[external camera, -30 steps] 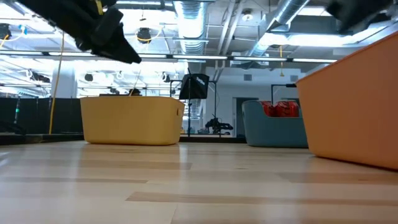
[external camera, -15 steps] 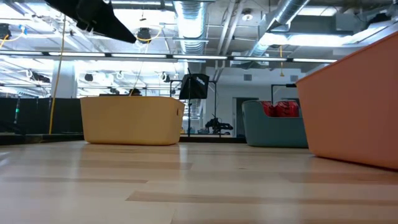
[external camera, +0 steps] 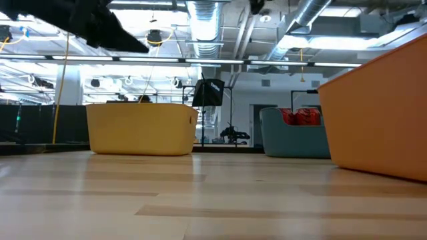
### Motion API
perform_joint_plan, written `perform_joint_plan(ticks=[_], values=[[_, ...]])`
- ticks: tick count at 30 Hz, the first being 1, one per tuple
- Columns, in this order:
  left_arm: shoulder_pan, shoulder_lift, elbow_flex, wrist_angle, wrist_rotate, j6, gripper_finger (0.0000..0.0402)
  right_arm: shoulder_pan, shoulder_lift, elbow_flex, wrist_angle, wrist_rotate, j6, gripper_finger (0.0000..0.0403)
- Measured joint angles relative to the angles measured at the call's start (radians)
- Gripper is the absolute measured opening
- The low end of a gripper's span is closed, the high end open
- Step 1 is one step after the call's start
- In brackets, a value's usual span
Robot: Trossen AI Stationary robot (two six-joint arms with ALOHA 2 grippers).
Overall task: Sort soda cans
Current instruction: Return to Home Position
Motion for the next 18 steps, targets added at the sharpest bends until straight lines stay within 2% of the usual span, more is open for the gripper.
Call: perform_joint_plan(ticks=[4, 6, 8, 14, 18], values=[[0.073, 0.005, -0.101, 0.294, 0.269, 0.11, 0.0001, -0.033, 0.05, 0.0, 0.102, -0.054, 0.021, 0.0008], [0.109, 0.017, -0.133, 0.4, 0.371, 0.146, 0.0001, -0.05, 0.054, 0.0, 0.113, -0.064, 0.038, 0.0008], [0.138, 0.024, -0.143, 0.402, 0.38, 0.168, 0.0001, -0.063, 0.053, 0.0, 0.11, -0.065, 0.048, 0.0008], [0.203, 0.054, -0.143, 0.373, 0.24, 0.199, 0.0001, -0.083, 0.004, 0.0, 0.1, -0.065, -0.015, 0.0008], [0.231, 0.071, -0.143, 0.367, 0.24, 0.26, 0.0001, -0.106, -0.047, 0.0, 0.083, -0.064, -0.071, 0.0003]])
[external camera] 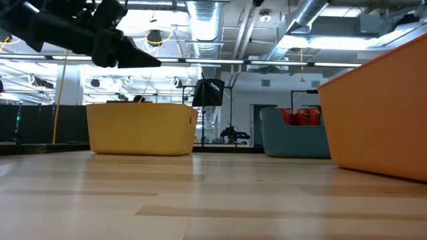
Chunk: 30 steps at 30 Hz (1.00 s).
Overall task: Sort soda cans
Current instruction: Return to Home Position
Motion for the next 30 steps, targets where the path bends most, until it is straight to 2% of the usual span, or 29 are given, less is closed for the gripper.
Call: perform_joint_plan(ticks=[2, 5, 7, 8, 11, 14, 22, 27, 30], values=[[0.006, 0.0, 0.0, 0.003, 0.0, -0.039, 0.0001, -0.029, -0.015, 0.002, -0.052, 0.056, -0.007, 0.0002], [0.007, -0.001, 0.0, 0.041, 0.001, -0.108, 0.0001, -0.096, -0.005, 0.001, -0.175, 0.223, 0.003, 0.0003], [0.007, -0.001, 0.0, 0.052, 0.001, -0.112, 0.0001, -0.14, 0.007, -0.002, -0.222, 0.259, 0.137, 0.0003], [0.007, 0.0, 0.0, 0.052, 0.001, -0.091, 0.0001, -0.16, 0.007, -0.003, -0.225, 0.229, 0.193, 0.0002], [0.007, 0.0, 0.0, 0.046, 0.001, -0.034, 0.0001, -0.174, -0.007, 0.0, -0.131, -0.017, 0.197, 0.0001], [0.019, 0.0, 0.0, 0.042, -0.007, -0.058, 0.0001, -0.147, -0.046, 0.0, -0.094, -0.117, 0.183, 0.0001], [0.014, -0.093, 0.0, -0.046, 0.006, -0.127, 0.0, -0.035, -0.193, -0.048, -0.197, -0.079, 0.114, 0.0], [-0.014, -0.212, 0.0, -0.121, 0.051, -0.152, 0.0, 0.012, -0.303, -0.172, -0.162, 0.032, 0.117, 0.0], [-0.039, -0.298, -0.018, -0.121, 0.053, -0.096, 0.0, 0.019, -0.361, -0.254, -0.088, 0.035, 0.122, 0.0]])
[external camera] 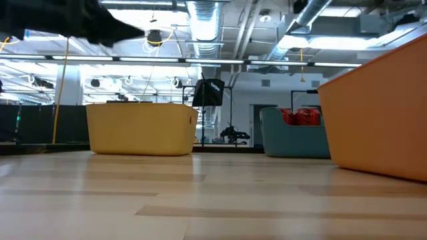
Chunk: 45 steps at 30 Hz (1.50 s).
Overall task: Sort soda cans
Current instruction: Return to Home Position
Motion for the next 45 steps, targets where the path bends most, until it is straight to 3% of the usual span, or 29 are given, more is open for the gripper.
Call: perform_joint_plan(ticks=[4, 9, 14, 21, 33, 41, 45], values=[[-0.027, -0.128, -0.015, 0.011, 0.004, -0.015, 0.0, -0.005, -0.095, -0.075, 0.059, 0.0, -0.008, 0.0], [-0.043, -0.292, -0.015, -0.137, -0.007, -0.069, 0.0, -0.05, -0.224, -0.146, 0.055, 0.002, 0.005, 0.0], [-0.048, -0.38, -0.07, -0.179, -0.014, -0.133, 0.0, -0.082, -0.293, -0.223, 0.045, 0.005, 0.061, 0.0], [-0.048, -0.398, -0.185, -0.102, -0.058, -0.144, 0.0, -0.077, -0.3, -0.289, 0.048, 0.029, 0.106, 0.0], [-0.048, -0.398, -0.187, -0.16, -0.052, -0.194, 0.0, -0.116, -0.359, -0.292, -0.093, 0.099, 0.087, 0.0], [-0.046, -0.398, -0.25, -0.094, -0.05, -0.194, 0.0, -0.109, -0.398, -0.405, 0.072, 0.092, 0.115, 0.0], [-0.038, -0.398, -0.288, -0.068, -0.049, -0.213, 0.0, -0.105, -0.453, -0.422, 0.044, 0.075, 0.127, 0.0]])
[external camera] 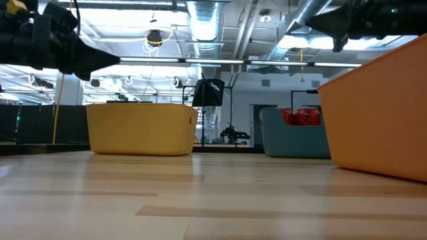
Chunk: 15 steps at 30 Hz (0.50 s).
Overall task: Sort soda cans
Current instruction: Return to Home Position
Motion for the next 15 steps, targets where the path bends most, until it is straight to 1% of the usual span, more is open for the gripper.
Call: perform_joint_plan(ticks=[4, 10, 15], values=[[0.002, -0.001, -0.015, 0.004, 0.0, -0.023, 0.0, 0.008, -0.035, -0.029, -0.036, 0.0, 0.015, 0.0], [0.002, 0.0, -0.023, 0.003, 0.0, -0.041, 0.0, 0.004, -0.085, -0.11, 0.042, 0.001, 0.035, 0.0], [0.002, 0.0, -0.024, 0.002, -0.003, -0.049, 0.0, -0.009, -0.129, -0.146, 0.055, 0.0, 0.075, 0.0]])
